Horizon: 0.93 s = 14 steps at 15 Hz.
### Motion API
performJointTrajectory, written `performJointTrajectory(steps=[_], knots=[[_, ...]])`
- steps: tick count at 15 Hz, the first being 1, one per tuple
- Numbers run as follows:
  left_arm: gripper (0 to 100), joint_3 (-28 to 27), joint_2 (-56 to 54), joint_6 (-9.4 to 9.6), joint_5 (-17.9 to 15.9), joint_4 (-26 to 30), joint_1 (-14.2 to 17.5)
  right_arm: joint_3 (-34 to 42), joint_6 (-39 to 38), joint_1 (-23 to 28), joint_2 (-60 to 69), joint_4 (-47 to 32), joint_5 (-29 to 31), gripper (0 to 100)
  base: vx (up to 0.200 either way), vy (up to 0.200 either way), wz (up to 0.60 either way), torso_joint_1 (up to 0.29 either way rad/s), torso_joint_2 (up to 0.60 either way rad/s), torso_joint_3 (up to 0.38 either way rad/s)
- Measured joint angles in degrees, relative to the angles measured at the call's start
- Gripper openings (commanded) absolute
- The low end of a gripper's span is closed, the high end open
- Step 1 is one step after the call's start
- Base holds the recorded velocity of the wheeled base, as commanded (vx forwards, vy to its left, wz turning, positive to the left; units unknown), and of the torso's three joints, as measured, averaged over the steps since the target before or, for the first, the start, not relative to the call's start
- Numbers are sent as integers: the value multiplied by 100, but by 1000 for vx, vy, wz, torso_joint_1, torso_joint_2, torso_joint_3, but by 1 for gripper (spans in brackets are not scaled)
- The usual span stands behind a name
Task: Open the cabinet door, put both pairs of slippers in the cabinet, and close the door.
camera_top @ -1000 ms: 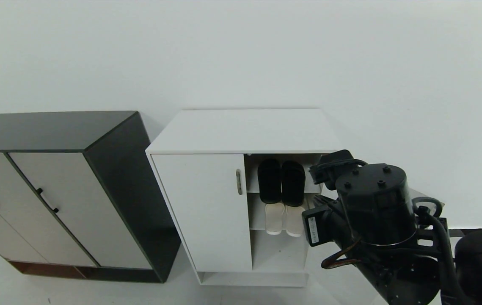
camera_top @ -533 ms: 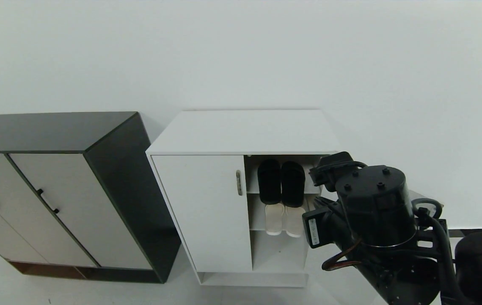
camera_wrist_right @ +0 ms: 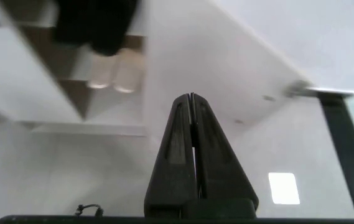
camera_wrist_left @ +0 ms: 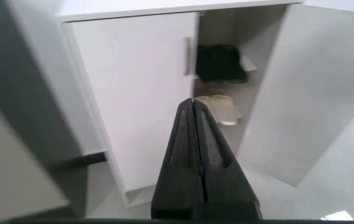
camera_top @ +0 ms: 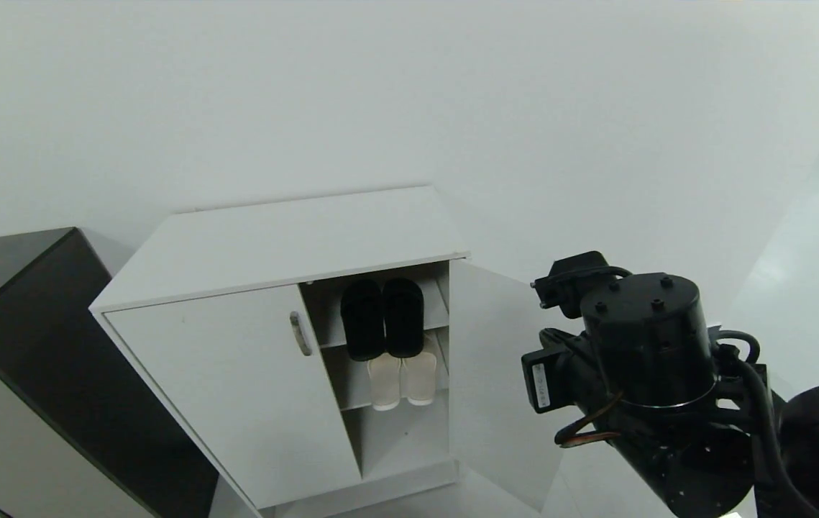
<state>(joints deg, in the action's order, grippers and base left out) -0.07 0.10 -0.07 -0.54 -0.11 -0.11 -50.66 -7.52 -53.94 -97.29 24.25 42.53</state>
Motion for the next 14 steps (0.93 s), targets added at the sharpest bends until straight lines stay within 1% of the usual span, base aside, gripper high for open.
performJointTrajectory(steps=[2,5,8,11,14], knots=[[0,2,0,0,0,-2,4,-29,66,139,22,0,33,0,0,0,0,0,0,0],[0,0,0,0,0,-2,4,-424,61,469,72,-88,52,0,0,0,0,0,0,0],[0,-2,0,0,0,-5,1,-824,33,894,82,-378,18,0,-200,0,0,4,1,2],[0,-4,0,0,0,-5,1,-1129,-30,1282,-83,-430,-52,0,0,0,0,0,0,0],[0,-4,0,0,0,-5,0,-1574,-172,1720,-361,-446,-380,0,0,0,0,0,0,0]])
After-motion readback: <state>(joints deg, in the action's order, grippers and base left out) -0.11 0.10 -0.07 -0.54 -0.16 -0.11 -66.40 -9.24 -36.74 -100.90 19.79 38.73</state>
